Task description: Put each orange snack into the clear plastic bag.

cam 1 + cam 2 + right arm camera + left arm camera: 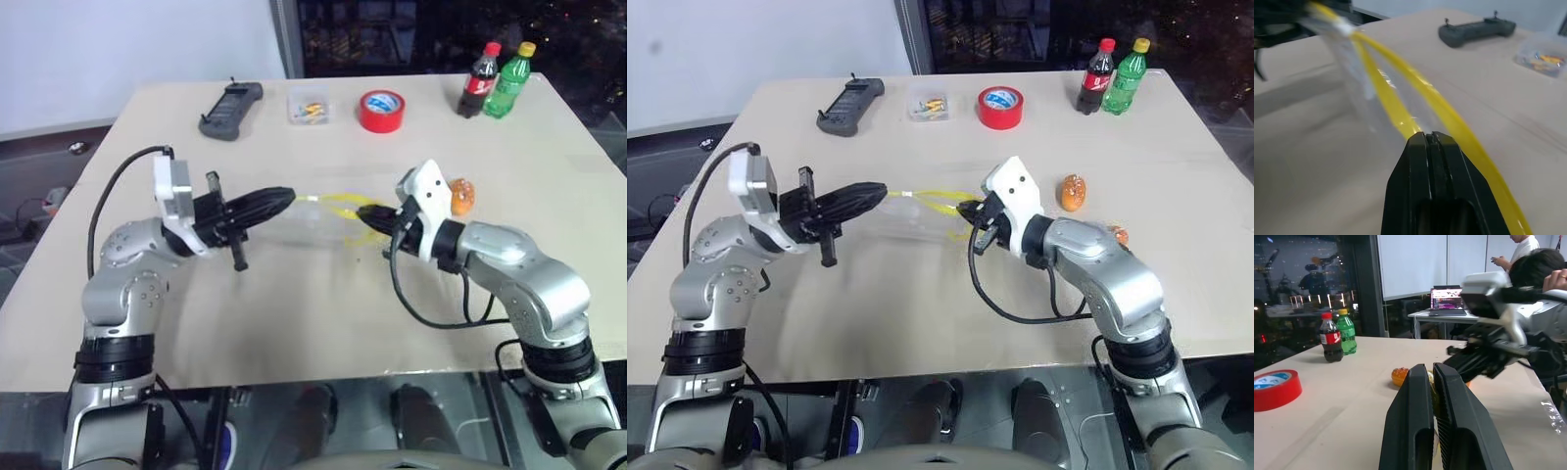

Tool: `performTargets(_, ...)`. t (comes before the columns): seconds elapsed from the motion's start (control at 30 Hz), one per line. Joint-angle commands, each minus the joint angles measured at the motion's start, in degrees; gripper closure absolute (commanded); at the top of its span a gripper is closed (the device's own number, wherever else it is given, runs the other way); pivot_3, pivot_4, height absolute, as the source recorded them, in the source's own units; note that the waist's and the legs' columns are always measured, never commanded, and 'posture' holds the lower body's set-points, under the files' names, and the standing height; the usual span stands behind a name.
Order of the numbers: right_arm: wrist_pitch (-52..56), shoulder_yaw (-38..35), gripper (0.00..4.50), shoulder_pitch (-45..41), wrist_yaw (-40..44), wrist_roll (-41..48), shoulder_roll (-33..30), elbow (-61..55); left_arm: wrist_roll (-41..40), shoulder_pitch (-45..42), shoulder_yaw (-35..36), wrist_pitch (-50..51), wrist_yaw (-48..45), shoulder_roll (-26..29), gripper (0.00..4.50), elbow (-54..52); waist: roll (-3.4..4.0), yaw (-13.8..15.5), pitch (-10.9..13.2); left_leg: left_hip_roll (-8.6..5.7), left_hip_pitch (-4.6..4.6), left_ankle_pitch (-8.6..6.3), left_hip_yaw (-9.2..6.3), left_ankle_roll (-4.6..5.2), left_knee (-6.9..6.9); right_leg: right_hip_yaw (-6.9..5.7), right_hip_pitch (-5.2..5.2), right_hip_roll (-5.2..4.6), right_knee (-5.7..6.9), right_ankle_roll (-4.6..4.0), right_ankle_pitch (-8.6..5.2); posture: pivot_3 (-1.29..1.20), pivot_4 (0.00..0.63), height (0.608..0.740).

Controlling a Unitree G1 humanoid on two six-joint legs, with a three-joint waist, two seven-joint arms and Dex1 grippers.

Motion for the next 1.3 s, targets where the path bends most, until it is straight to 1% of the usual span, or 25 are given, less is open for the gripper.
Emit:
performTargets(0.03,-2.38,0.79,4.45,-2.47,-0.24,-0.90,0.63,1.65,0.00,0.43,1.03,-1.99,-0.44,0.11,4.50,-3.28,0.00,-0.06,0.00,0.00,0.00,0.00,0.00,0.00,0.00,0.00,0.00,0.01,0.00,0.00,0.00,0.00,0.150,0.740)
performTargets(0.13,-0.81,-0.10,4.45,-3.79,0.13,1.07,2.39,4.16,1.90,1.01,-0.12,-4.29,-2.13,0.40,4.50,-3.49,0.00,-0.10,0.00,0.00,0.01,0.00,0.00,0.00,-0.03,0.00,0.00,0.02,0.00,0.00,0.00,0.00,0.150,0.740)
performTargets(0.23,0.86,-0.30,4.45,-4.24,1.80,3.01,2.53,5.15,3.60,1.18,-1.13,-6.50,-4.20,0.85,4.50,-3.33,0.00,-0.07,0.00,0.01,0.01,0.00,-0.01,0.00,-0.05,0.00,0.00,0.02,-0.02,-0.01,0.00,0.00,0.150,0.740)
performTargets(0.33,1.22,-0.76,4.45,-4.16,1.25,4.52,5.06,8.12,4.99,1.75,-2.34,-8.40,-6.60,1.23,4.50,-3.36,0.01,-0.08,0.00,0.00,0.01,0.00,0.00,0.00,-0.05,0.00,0.00,0.01,-0.05,-0.02,0.01,0.00,0.150,0.740)
performTargets(0.43,1.80,-3.78,4.45,-3.75,-1.99,7.17,11.41,12.28,5.69,2.15,-3.21,-9.37,-7.97,1.49,4.50,-3.48,0.02,-0.26,0.01,0.03,0.04,0.00,0.00,0.00,-0.11,0.01,0.00,0.04,-0.04,-0.05,0.03,0.00,0.150,0.740)
performTargets(0.57,3.72,-15.04,4.45,-4.08,-10.44,14.92,24.46,19.44,5.63,3.24,-3.13,-8.97,-8.13,1.83,4.50,-3.93,0.03,-0.24,0.02,0.08,0.06,0.01,-0.01,-0.02,-0.23,0.04,-0.07,0.11,-0.03,-0.10,0.06,0.00,0.150,0.740)
performTargets(0.6,3.66,-16.31,4.45,-4.10,-11.67,15.40,25.87,20.48,5.72,3.51,-3.09,-8.97,-8.20,1.96,4.50,-4.00,0.03,-0.23,0.02,0.08,0.05,0.01,-0.02,-0.02,-0.25,0.04,-0.08,0.11,-0.03,-0.11,0.06,0.00,0.150,0.740)
performTargets(0.67,1.10,-15.67,4.45,-3.53,-11.97,13.73,26.25,21.33,6.19,4.21,-3.08,-9.38,-8.61,2.41,4.50,-4.05,0.04,-0.15,0.02,0.07,0.05,0.01,-0.02,-0.02,-0.24,0.05,-0.07,0.10,-0.05,-0.11,0.07,0.00,0.150,0.740)
performTargets(0.7,-1.72,-13.29,4.45,-3.05,-11.06,11.11,24.98,21.24,6.34,4.35,-3.03,-9.51,-8.52,2.47,4.50,-3.89,0.07,-0.15,0.04,0.04,0.05,0.00,0.00,-0.01,-0.24,0.04,-0.10,0.09,-0.09,-0.11,0.07,0.00,0.150,0.740)
performTargets(0.77,-12.85,-2.56,4.45,-1.58,-8.03,-0.39,18.33,20.79,7.06,4.28,-2.97,-10.09,-7.92,2.55,4.50,-3.35,0.09,-0.10,0.05,0.03,0.04,0.00,0.01,-0.01,-0.24,0.03,-0.11,0.08,-0.10,-0.11,0.07,0.00,0.150,0.740)
performTargets(0.8,-17.23,1.25,4.45,-1.08,-6.99,-4.42,15.88,20.91,7.34,4.22,-3.01,-10.36,-7.78,2.58,4.50,-3.15,0.09,-0.10,0.05,0.02,0.04,0.00,0.01,-0.01,-0.24,0.02,-0.11,0.08,-0.11,-0.11,0.07,0.00,0.150,0.740)
performTargets(0.83,-24.48,6.67,4.45,-0.73,-6.24,-11.06,12.09,22.21,8.05,4.05,-3.20,-10.98,-7.46,2.41,4.50,-2.63,0.09,-0.17,0.05,0.02,0.05,0.00,0.01,-0.02,-0.23,0.00,-0.11,0.08,-0.13,-0.10,0.07,0.00,0.150,0.740)
performTargets(0.9,-36.57,14.07,4.45,-0.51,-6.28,-21.29,6.93,25.27,9.64,3.95,-3.75,-12.37,-6.85,1.87,4.50,-1.81,0.09,-0.40,0.05,0.03,0.06,0.01,0.04,-0.02,-0.24,0.00,-0.13,0.09,-0.12,-0.10,0.07,0.00,0.150,0.740)
performTargets(0.93,-41.73,16.47,4.45,-0.45,-6.56,-24.89,5.47,26.87,10.39,4.07,-4.09,-13.06,-6.52,1.52,4.50,-1.62,0.09,-0.58,0.05,0.04,0.08,0.01,0.06,-0.03,-0.24,0.00,-0.12,0.10,-0.12,-0.09,0.07,0.00,0.150,0.740)
performTargets(1.0,-48.37,19.08,4.45,-0.78,-7.53,-29.79,4.11,29.82,11.15,4.27,-4.48,-13.59,-5.65,0.94,4.50,-1.61,0.09,-0.78,0.05,0.06,0.09,0.03,0.08,-0.06,-0.26,0.02,-0.12,0.12,-0.11,-0.09,0.07,0.00,0.150,0.740)
performTargets(1.13,-56.81,22.22,4.45,-3.24,-11.13,-40.42,2.16,36.33,13.37,4.28,-5.39,-15.18,-3.99,0.28,4.50,-0.74,0.08,-1.03,0.05,0.08,0.07,0.15,0.07,-0.26,-0.27,0.06,-0.11,0.13,-0.10,-0.10,0.07,0.00,0.150,0.740)
performTargets(1.2,-59.30,22.96,3.94,-4.45,-12.51,-44.64,1.20,38.71,14.54,4.03,-5.77,-15.69,-2.79,-0.19,4.50,-0.08,0.07,-0.82,0.05,0.07,0.08,0.15,0.07,-0.27,-0.25,0.06,-0.11,0.13,-0.11,-0.10,0.07,0.00,0.150,0.740)
performTargets(1.23,-60.38,22.81,3.57,-4.83,-13.26,-45.96,1.00,39.51,15.27,3.88,-6.00,-16.19,-2.25,-0.40,4.50,0.51,0.07,-0.50,0.05,0.06,0.09,0.15,0.07,-0.26,-0.25,0.06,-0.10,0.13,-0.11,-0.10,0.07,0.00,0.150,0.740)
performTargets(1.3,-61.75,22.35,2.68,-5.30,-14.26,-48.12,0.67,40.46,15.96,3.93,-6.25,-16.75,-1.53,-0.86,4.50,1.39,0.07,-0.23,0.05,0.06,0.08,0.15,0.05,-0.27,-0.25,0.04,-0.11,0.13,-0.12,-0.10,0.07,0.00,0.150,0.740)
